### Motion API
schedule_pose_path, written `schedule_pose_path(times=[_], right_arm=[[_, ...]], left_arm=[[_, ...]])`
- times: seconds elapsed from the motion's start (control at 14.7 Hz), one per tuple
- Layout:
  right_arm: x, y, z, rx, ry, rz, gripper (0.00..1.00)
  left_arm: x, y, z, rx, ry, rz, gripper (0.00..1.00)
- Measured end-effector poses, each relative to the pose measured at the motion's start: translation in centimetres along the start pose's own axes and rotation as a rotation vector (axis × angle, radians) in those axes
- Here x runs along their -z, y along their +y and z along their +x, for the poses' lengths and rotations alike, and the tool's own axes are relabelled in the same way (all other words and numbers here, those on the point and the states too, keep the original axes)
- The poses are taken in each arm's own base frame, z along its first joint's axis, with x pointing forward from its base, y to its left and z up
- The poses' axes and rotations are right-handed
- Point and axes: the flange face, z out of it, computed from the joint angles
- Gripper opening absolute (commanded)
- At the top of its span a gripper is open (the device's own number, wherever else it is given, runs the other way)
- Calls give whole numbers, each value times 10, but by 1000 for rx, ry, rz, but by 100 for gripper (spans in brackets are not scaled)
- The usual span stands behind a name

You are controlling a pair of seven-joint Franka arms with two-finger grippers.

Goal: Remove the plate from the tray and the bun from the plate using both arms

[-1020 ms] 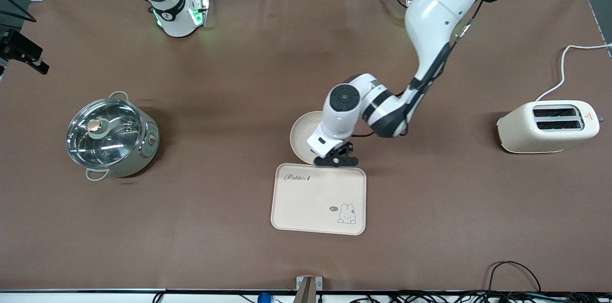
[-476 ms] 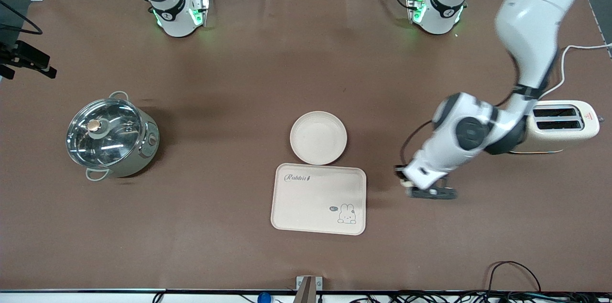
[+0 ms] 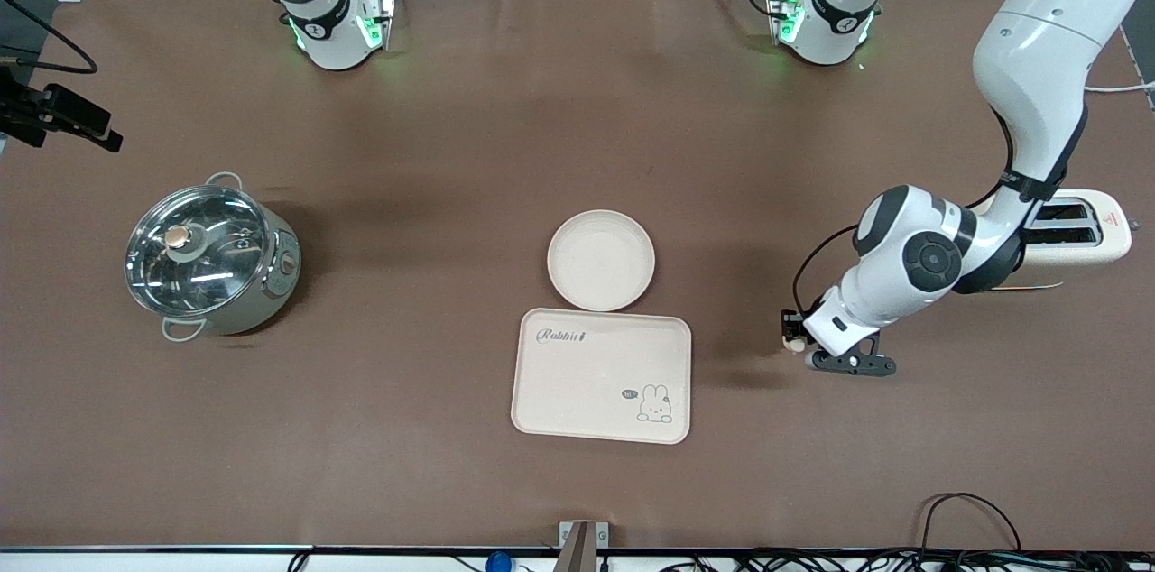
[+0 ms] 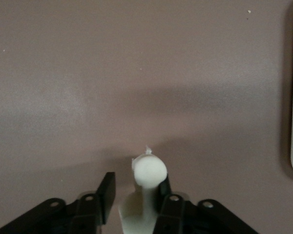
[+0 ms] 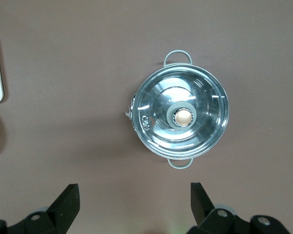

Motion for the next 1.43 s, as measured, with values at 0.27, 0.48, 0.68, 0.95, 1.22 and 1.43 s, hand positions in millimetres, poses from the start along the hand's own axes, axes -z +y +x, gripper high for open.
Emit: schedule_pose_path(times=[0.27,0.48,0.68,0.95,1.22,1.43], right_arm=[[0,-1,0,-3,2,0,100],[0,-11,0,13,1,-1,100],[0,-14,0,17,0,-1,100],[0,-16,0,21,-1,-1,100],[0,-16,-1,20,-2,-1,100],[0,-15,-1,20,0,-1,100]], left_arm=[[8,-22,8,-17,26,9,100],[16,-41,13,-20,40,16,100],[17,-46,13,-15,39,18,100],[31,-49,19,-14,23,41,100],[160,-27,35,-8,-32,139,100],[279,5,20,10,-15,191,100]])
